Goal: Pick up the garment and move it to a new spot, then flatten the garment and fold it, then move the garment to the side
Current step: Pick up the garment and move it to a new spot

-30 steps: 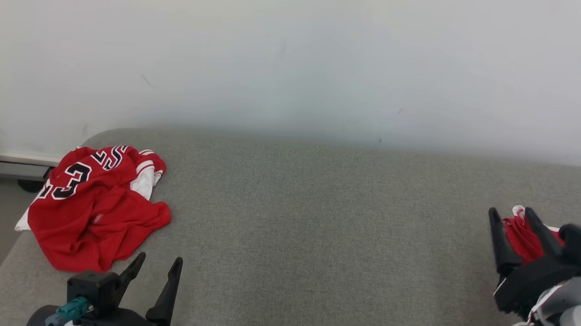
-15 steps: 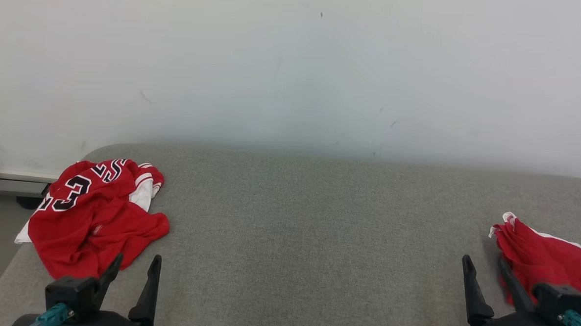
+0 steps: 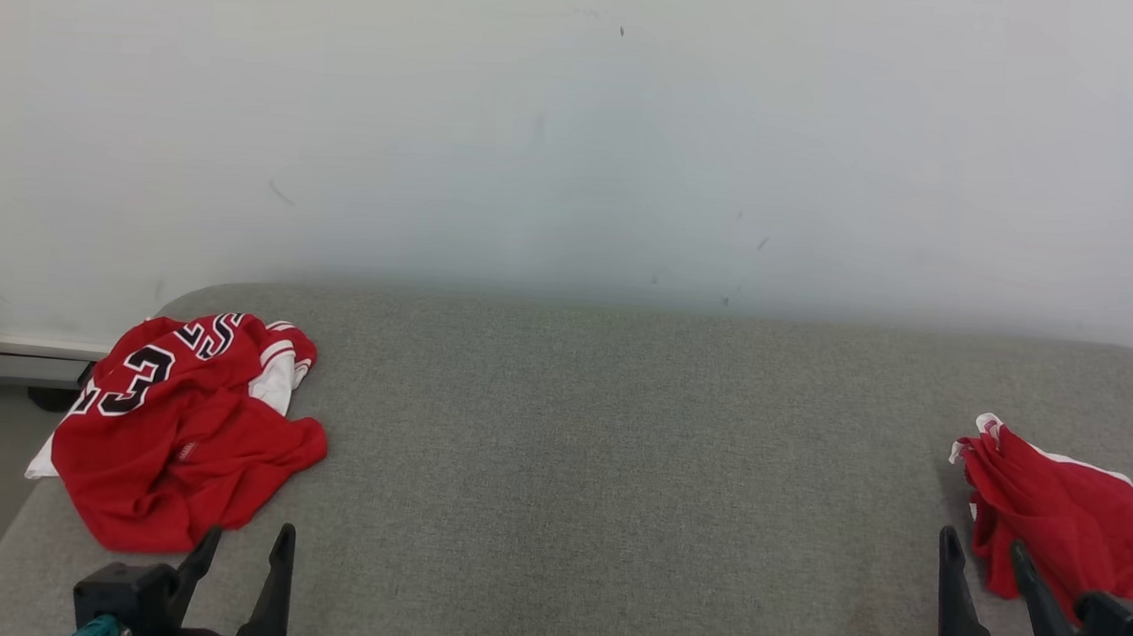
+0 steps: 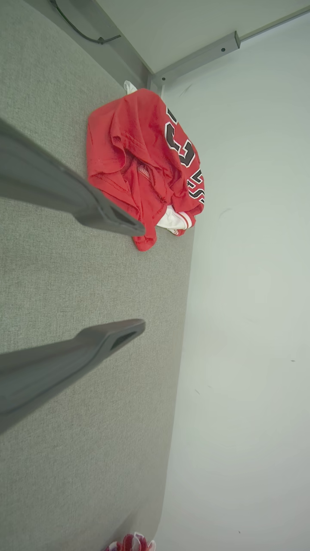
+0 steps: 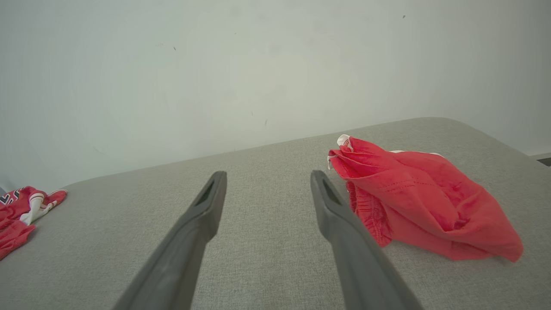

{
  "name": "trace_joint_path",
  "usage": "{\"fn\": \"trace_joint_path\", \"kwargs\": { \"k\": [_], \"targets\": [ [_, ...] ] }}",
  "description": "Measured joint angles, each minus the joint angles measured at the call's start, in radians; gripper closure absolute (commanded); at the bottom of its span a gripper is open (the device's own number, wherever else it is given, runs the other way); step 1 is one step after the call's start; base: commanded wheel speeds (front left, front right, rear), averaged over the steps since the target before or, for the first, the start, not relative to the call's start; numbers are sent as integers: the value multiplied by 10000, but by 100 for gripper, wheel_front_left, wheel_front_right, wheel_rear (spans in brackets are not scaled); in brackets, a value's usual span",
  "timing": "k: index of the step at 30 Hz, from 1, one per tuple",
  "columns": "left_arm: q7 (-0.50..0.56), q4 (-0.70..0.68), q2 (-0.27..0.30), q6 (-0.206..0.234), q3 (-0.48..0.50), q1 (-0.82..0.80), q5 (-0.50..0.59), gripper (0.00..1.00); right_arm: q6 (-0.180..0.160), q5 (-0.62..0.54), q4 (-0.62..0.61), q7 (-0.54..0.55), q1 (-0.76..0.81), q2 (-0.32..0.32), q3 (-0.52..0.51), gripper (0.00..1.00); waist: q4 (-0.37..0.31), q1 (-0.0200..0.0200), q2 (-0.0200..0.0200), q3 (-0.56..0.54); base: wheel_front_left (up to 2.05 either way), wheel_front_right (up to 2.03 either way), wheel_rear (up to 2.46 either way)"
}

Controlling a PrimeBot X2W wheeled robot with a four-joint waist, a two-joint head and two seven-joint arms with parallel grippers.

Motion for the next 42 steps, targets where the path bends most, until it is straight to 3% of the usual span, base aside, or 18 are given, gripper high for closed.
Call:
{"fn": "trace_joint_path", "kwargs": {
  "k": [11,34,42],
  "targets": [
    [311,-38,-6,0,-119,-250,360,0,10,17,-372,121,-9,-2,211,0,649,1,0,172,0,0,0],
    [709,-221,176,-15,-380,-384,529,0,146,15,-161,374,-435,190,840,0,3816,1,0,409,0,0,0],
    [711,-247,90,-13,-174,-331,380,0,224,13,-132,445,-628,242,1018,0,4231,1,0,474,0,0,0]
  ]
}}
